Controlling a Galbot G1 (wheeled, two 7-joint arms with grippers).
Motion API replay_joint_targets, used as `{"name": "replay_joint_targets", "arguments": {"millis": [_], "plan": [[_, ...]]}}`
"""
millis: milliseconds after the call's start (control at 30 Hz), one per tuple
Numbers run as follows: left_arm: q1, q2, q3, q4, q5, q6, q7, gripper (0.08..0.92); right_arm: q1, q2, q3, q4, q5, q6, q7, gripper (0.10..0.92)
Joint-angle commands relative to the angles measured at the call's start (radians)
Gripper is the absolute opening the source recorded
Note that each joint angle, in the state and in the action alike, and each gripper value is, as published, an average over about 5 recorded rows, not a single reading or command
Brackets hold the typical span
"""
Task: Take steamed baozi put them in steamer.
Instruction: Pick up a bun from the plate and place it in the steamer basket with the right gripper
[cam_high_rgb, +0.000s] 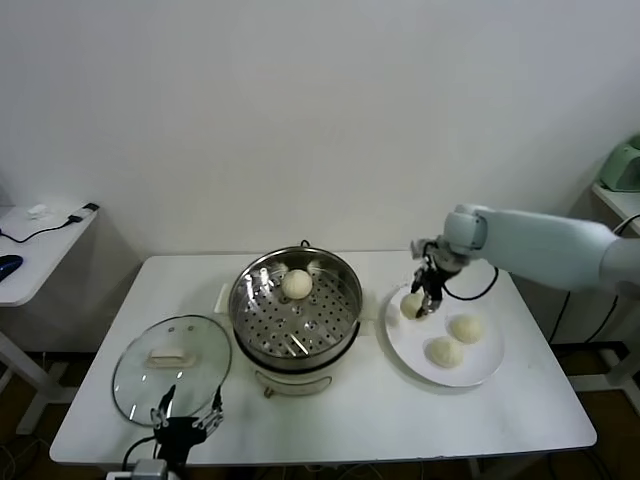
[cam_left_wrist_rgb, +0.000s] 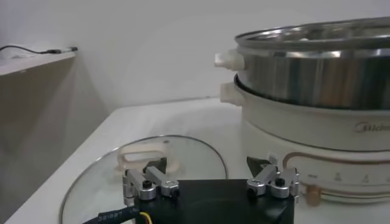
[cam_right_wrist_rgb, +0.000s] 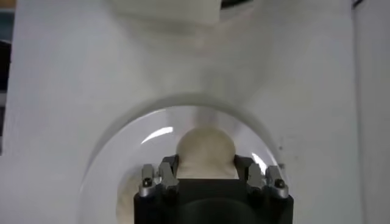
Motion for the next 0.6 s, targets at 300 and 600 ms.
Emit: {"name": "replay_joint_targets", "arguments": {"millis": [300, 600], "plan": [[0.009, 0.006, 0.011, -0.039, -0.003, 0.008, 0.002, 0.823, 0.434, 0.302, 0.011, 0.345, 0.541, -0.174, 0.170, 0.628], [0.028, 0.013, 0.006, -0.059, -0.009, 0.003, -0.001, 0.823, 0.225, 0.531, 0.066, 0.224, 0.555, -0.235, 0.288, 0.628]]}}
